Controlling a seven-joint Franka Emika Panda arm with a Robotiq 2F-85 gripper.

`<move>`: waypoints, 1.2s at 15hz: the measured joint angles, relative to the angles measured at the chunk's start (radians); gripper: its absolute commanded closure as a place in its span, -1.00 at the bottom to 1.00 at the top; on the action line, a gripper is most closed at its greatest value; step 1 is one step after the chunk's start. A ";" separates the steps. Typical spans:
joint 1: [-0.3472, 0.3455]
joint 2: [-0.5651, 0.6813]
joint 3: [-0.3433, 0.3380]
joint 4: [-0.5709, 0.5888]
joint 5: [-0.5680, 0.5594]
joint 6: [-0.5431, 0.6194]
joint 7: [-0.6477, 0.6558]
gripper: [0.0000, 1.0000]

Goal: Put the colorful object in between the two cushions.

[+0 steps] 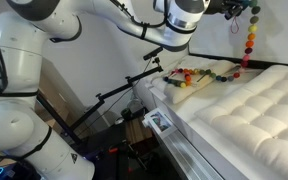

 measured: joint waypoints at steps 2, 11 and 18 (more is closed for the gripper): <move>-0.150 -0.099 0.160 -0.008 -0.108 0.000 0.044 0.90; -0.373 -0.132 0.118 0.019 0.154 0.000 0.059 0.90; -0.216 0.086 -0.244 0.102 0.552 -0.001 0.059 0.61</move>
